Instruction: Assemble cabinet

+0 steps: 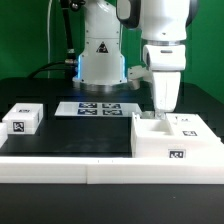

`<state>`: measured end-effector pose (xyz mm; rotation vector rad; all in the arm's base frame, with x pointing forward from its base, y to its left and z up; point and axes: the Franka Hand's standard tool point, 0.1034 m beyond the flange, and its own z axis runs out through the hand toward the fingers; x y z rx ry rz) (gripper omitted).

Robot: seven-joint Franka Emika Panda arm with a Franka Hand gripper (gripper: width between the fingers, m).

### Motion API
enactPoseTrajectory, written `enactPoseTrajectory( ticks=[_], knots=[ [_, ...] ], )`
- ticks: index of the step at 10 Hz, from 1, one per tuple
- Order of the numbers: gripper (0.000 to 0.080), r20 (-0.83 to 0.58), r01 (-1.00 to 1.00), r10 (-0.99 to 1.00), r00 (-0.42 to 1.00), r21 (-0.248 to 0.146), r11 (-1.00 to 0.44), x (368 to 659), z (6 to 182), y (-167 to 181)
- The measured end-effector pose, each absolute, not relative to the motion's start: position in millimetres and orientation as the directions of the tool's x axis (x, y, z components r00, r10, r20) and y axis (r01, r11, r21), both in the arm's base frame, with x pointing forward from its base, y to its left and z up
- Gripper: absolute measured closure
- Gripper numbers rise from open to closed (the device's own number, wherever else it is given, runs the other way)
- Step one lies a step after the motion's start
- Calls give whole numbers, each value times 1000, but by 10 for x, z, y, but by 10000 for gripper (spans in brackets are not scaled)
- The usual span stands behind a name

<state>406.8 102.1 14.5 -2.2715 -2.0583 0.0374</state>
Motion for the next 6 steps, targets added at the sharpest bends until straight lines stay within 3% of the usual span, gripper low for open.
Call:
enactPoseTrajectory(
  ticks=[1, 6],
  knots=[
    [732, 33, 993, 994, 100, -72, -97, 4071, 151, 1020],
    [731, -7, 989, 991, 135, -51, -135, 4189, 529, 927]
  ],
)
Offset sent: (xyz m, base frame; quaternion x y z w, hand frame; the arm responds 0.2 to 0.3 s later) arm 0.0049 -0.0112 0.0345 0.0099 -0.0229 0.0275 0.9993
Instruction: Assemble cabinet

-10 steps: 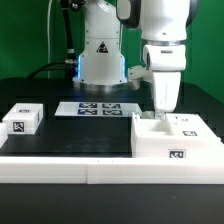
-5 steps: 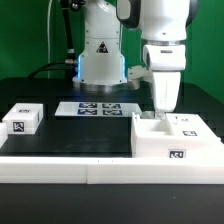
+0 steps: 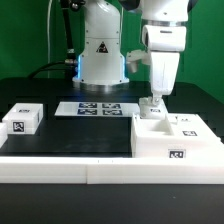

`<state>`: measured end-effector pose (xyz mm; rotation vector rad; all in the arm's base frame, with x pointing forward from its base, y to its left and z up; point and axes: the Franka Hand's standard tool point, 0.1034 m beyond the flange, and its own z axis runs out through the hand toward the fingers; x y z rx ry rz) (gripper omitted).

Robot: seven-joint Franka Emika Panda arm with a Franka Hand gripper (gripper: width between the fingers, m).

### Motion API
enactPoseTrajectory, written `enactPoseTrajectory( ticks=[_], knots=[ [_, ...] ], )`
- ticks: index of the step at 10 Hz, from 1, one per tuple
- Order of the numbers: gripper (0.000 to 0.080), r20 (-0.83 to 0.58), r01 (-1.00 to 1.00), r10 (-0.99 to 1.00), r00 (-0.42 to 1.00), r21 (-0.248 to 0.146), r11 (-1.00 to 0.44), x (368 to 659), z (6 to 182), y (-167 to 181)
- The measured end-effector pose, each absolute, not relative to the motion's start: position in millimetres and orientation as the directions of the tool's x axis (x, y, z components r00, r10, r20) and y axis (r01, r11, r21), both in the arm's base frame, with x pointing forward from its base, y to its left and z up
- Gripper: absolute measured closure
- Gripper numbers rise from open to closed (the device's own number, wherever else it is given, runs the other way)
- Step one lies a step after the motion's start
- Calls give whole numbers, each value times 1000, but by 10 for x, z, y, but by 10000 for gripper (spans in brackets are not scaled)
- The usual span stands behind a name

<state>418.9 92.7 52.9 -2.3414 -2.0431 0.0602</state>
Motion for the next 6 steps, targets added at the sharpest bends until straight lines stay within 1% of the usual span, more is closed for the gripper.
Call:
enactPoseTrajectory(
  ticks=[3, 6],
  knots=[
    [731, -18, 989, 990, 142, -46, -142, 4265, 642, 851],
    [731, -13, 986, 987, 161, -46, -161, 4343, 614, 787]
  ],
)
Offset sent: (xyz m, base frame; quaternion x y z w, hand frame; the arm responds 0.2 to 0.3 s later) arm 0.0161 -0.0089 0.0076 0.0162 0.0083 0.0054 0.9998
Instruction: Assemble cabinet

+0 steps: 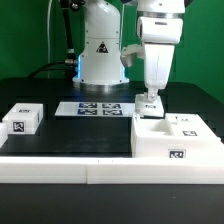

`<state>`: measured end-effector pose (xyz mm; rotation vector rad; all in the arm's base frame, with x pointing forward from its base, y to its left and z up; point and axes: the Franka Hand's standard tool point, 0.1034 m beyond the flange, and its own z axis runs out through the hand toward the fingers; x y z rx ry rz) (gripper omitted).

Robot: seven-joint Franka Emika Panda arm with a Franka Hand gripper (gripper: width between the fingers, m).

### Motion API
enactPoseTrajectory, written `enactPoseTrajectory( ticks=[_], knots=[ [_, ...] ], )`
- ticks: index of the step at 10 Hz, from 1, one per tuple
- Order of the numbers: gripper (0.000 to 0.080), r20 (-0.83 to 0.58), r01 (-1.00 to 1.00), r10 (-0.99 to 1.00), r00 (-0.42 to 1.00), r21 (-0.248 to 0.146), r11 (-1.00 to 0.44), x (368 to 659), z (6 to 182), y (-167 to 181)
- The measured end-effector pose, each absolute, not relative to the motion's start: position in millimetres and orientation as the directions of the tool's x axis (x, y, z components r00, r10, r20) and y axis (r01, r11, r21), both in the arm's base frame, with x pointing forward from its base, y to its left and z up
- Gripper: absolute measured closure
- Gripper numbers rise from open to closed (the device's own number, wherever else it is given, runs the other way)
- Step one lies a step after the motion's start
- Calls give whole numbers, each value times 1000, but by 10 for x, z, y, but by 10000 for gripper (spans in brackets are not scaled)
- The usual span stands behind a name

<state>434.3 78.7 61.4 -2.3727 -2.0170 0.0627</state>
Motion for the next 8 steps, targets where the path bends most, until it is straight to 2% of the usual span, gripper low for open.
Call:
enactPoseTrajectory(
  ticks=[8],
  knots=[
    [731, -3, 985, 985, 172, -33, -172, 4502, 621, 804]
  ],
)
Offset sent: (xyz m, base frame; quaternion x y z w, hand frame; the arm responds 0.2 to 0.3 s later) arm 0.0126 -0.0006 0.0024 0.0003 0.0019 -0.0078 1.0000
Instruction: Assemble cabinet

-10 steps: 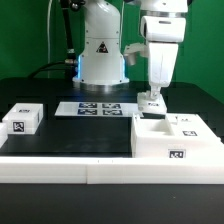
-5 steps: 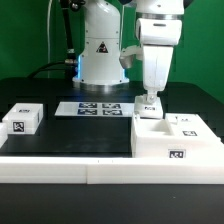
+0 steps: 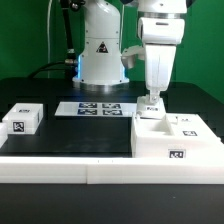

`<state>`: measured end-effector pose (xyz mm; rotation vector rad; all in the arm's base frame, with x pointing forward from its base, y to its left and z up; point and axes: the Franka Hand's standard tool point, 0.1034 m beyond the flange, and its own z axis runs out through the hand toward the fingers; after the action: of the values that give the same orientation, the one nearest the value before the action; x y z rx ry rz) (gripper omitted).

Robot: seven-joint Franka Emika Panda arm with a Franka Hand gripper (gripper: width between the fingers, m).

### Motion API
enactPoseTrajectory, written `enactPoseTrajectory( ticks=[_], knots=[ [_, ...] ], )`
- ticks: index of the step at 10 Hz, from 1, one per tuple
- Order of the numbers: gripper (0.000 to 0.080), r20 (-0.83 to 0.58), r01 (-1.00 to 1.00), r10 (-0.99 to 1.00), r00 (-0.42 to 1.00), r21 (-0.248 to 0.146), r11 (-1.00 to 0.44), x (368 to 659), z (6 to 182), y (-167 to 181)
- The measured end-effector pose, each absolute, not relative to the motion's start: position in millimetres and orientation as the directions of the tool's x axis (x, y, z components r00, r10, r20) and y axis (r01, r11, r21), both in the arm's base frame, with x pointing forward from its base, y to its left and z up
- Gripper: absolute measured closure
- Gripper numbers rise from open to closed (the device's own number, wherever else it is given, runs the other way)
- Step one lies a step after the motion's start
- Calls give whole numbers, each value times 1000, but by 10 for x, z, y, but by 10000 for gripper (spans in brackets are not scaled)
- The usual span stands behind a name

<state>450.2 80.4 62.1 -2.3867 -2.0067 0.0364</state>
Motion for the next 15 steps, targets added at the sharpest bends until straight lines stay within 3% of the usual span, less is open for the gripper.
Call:
enactPoseTrajectory(
  ticks=[10, 12, 15],
  knots=[
    [731, 3, 989, 990, 143, -27, -143, 4621, 594, 763],
    [731, 14, 990, 990, 140, -6, -140, 4570, 585, 773],
    [731, 15, 992, 992, 124, -4, -124, 4576, 569, 758]
  ],
)
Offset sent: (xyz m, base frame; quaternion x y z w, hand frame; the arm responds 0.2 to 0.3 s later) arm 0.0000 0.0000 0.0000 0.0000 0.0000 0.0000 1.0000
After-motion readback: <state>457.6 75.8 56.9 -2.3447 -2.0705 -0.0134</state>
